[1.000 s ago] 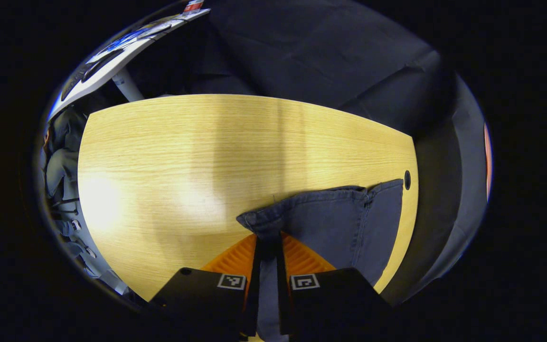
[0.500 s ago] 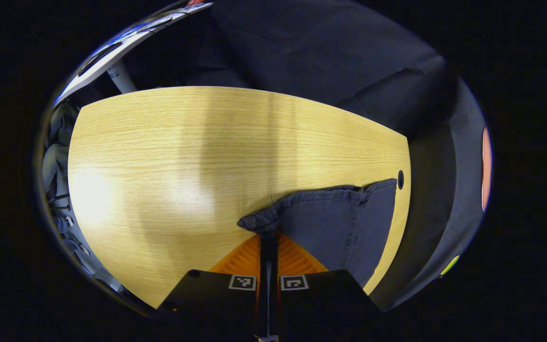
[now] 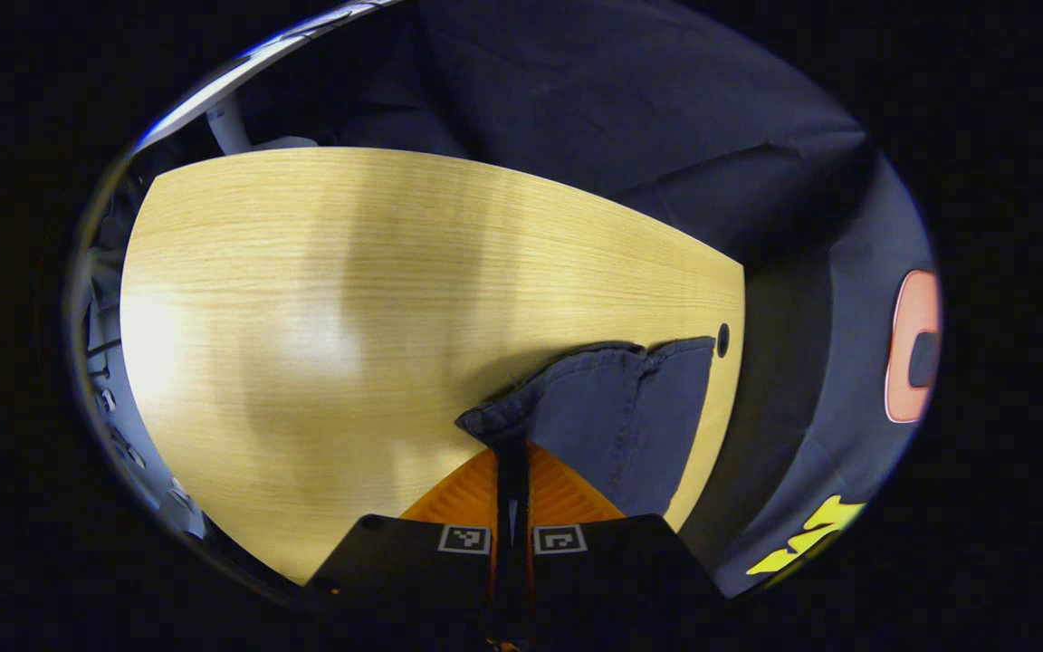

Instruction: Grasp the waist and the cuffs of the jeans and fold them to make the two legs overlap; first hold the waist and fold one-third of the jeans toward the cuffs, then hold the cuffs and fold the remaining one-third in the same direction to finish folding.

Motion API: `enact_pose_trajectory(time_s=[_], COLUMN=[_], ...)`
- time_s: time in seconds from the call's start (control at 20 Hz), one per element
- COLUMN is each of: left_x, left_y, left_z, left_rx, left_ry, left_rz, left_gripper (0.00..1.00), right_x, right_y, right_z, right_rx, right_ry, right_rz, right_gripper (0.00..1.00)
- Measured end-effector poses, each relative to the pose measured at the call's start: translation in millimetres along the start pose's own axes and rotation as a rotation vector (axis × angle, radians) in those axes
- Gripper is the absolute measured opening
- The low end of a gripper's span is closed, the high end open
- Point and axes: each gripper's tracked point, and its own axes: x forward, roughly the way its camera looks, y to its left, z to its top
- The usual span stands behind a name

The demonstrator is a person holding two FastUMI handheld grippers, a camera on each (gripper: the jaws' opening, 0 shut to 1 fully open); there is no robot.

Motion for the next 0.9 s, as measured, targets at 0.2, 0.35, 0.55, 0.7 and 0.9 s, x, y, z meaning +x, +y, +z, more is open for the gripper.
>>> enact_pose_trajectory(time_s=[0.2,0.35,0.55,0.7,0.9], left_x=[-19.9,-33.8,-46.4,-47.4,-26.5], left_y=[-9.6,-34.9,-65.5,-89.9,-131.8], left_z=[-9.6,-11.5,-2.3,-0.7,2.1], left_rx=[-0.078,-0.164,-0.231,-0.280,-0.309], left_ry=[0.007,0.005,-0.017,-0.022,-0.020], left_rz=[0.025,0.015,0.038,0.064,0.106], left_gripper=[0.04,0.03,0.03,0.04,0.04], right_x=[-23.1,-42.0,-62.0,-67.8,-58.2], right_y=[17.5,39.4,93.3,138.4,188.9], right_z=[4.4,12.0,34.7,50.6,73.5], right_rx=[0.086,0.173,0.215,0.265,0.260], right_ry=[0.017,0.050,0.074,0.103,0.112], right_rz=[0.096,0.170,0.252,0.295,0.302], right_gripper=[0.01,0.01,0.00,0.01,0.01])
